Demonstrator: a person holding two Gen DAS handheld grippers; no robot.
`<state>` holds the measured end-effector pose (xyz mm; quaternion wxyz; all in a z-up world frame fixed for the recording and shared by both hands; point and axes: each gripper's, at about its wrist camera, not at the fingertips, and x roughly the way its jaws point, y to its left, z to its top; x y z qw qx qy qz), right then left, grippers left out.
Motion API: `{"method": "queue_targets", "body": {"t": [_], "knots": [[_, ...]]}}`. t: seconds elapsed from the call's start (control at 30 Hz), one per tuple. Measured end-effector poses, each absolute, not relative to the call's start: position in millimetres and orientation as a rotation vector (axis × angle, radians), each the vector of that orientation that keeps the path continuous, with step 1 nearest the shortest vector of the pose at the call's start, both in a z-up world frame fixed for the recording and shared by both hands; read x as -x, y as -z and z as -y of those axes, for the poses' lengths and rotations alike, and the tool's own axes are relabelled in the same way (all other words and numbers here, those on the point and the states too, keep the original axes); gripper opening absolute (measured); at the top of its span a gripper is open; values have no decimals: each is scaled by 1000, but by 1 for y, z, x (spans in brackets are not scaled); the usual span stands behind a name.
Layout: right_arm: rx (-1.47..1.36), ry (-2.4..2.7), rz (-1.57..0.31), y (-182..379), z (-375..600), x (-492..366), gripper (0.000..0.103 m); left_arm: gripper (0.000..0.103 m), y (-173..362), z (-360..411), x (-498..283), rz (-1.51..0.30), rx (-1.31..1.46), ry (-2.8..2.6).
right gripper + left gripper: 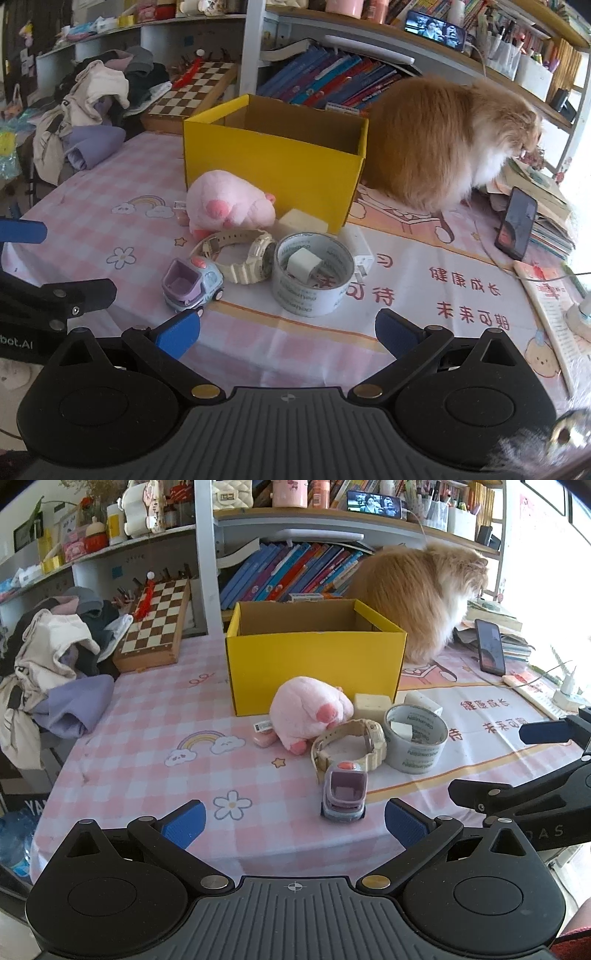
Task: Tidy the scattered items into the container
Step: 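Lower the left tool over the toy truck while the right tool lowers over the tape roll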
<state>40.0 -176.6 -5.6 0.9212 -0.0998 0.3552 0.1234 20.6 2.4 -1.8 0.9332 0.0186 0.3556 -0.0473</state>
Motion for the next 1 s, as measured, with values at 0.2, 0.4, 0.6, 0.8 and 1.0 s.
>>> {"method": "queue_targets", "body": {"t": [0.2,0.4,0.6,0.8,1.0], "knots": [[160,-214,-736,8,181,-37,101,103,5,-4,-20,-736,-29,100],[115,-175,-741,11,185,-34,101,103,5,-3,-17,-729,-38,115],[111,-167,-740,12,184,-30,101,103,5,-2,-17,-729,-49,123],[127,-173,-736,13,181,-30,101,103,6,-1,-18,-729,-54,132],[134,-172,-736,12,180,-31,101,103,7,-6,-18,-726,-34,126]]}}
